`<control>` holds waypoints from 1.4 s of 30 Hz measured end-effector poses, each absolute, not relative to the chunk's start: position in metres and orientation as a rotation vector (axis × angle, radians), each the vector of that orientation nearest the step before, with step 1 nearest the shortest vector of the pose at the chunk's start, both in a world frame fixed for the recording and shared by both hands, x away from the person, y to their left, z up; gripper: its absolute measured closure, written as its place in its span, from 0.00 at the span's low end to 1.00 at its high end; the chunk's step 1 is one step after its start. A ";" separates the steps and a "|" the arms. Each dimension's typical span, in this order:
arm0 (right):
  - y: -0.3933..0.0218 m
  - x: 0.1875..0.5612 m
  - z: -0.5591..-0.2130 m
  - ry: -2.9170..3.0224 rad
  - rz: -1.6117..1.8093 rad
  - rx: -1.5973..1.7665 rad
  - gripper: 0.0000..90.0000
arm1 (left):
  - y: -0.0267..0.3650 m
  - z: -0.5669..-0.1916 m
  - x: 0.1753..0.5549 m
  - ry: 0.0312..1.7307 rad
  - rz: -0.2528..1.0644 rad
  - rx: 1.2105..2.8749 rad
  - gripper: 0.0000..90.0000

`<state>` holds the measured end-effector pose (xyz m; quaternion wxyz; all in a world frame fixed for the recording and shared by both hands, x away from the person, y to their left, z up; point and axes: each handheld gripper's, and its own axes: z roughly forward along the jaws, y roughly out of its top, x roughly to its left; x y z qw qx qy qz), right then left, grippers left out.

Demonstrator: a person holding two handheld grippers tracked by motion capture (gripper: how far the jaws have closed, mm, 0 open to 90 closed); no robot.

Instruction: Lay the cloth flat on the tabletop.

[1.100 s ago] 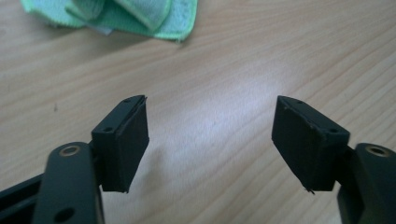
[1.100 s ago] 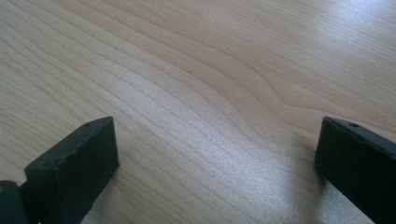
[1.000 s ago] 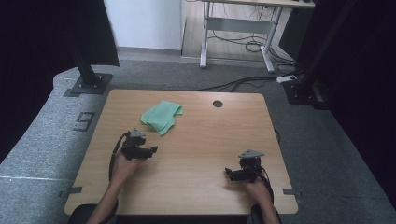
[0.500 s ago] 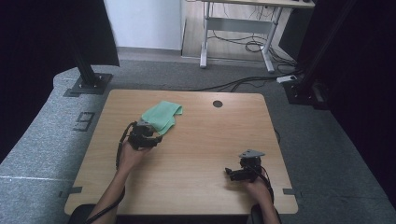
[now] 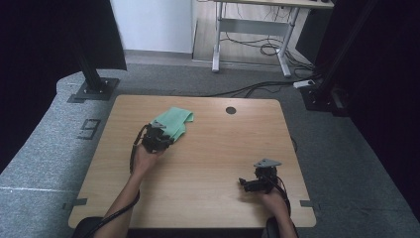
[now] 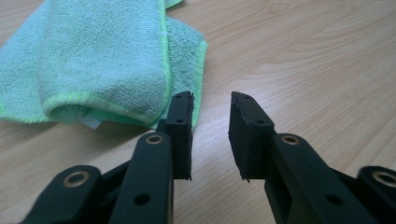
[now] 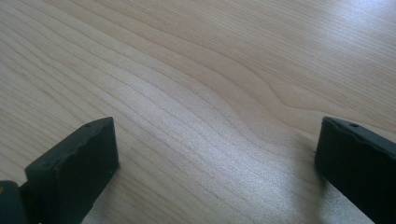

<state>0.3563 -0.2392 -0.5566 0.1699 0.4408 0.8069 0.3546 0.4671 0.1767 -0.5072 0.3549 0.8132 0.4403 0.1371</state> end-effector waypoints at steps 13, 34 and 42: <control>-0.241 0.357 -0.557 2.292 1.024 1.253 0.00 | 0.166 -0.531 0.481 1.177 0.378 2.177 0.77; -0.241 0.357 -0.557 2.292 1.026 1.257 0.00 | 0.145 -0.534 0.451 1.087 0.315 2.231 0.98; -0.241 0.357 -0.557 2.293 1.027 1.257 0.00 | 0.136 -0.535 0.427 1.058 0.283 2.225 0.99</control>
